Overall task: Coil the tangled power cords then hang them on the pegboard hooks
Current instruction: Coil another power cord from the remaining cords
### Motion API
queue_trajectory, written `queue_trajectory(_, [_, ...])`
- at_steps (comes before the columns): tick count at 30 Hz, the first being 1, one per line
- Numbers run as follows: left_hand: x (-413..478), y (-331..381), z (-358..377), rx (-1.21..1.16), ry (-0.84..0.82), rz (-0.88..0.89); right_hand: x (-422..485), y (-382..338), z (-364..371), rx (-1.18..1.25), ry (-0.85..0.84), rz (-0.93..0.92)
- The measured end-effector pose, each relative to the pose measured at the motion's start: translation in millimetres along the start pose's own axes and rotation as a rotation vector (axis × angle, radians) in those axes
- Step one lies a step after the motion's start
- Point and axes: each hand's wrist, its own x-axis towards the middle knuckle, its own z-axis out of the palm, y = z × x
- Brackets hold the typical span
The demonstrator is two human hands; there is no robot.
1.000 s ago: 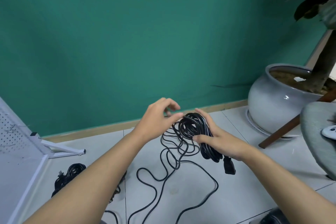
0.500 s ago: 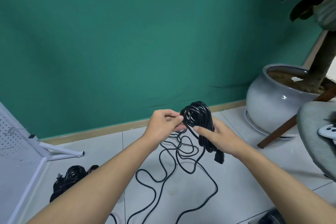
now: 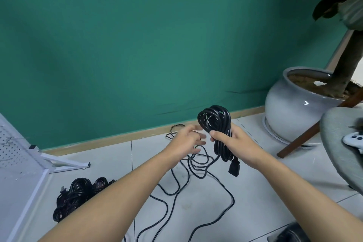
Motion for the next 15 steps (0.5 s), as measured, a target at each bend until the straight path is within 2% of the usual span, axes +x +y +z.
queue_trajectory(3, [2.0, -27.3, 2.4, 0.507, -0.291, 0.012, 0.5, -1.5, -1.5, 0.102, -0.005, 0.012])
queue_trajectory(6, [2.1, -49.8, 3.7, 0.767, -0.438, 0.03, 1.2, 0.4, -4.9, 0.107, 0.024, -0.016])
queue_trajectory(10, [10.6, -54.8, -12.1, 0.813, -0.335, 0.051, 4.5, 10.7, -11.8, -0.003, 0.106, -0.018])
queue_trajectory(15, [13.5, -30.8, -30.8, 0.89, -0.079, 0.366, 8.5, 25.1, -18.2, -0.187, 0.126, -0.002])
